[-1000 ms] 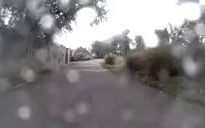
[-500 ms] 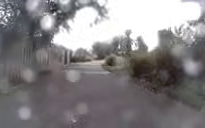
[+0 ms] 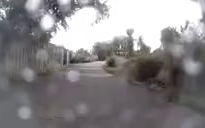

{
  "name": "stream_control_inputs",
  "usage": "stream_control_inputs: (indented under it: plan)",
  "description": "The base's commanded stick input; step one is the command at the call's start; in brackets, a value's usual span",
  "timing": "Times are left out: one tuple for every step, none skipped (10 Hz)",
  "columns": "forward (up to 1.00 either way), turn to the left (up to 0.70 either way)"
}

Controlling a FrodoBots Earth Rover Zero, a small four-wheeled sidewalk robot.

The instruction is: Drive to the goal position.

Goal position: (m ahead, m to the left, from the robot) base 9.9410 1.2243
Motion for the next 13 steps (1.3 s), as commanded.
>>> stream_control_inputs:
  plan:
    - [1.00,0.00]
    - [1.00,0.00]
    - [1.00,0.00]
    - [1.00,0.00]
    - [1.00,0.00]
    - [1.00,0.00]
    - [1.00,0.00]
    - [1.00,0.00]
    - [1.00,0.00]
    - [1.00,0.00]
    - [1.00,0.00]
    - [1.00,0.00]
    - [1.00,0.00]
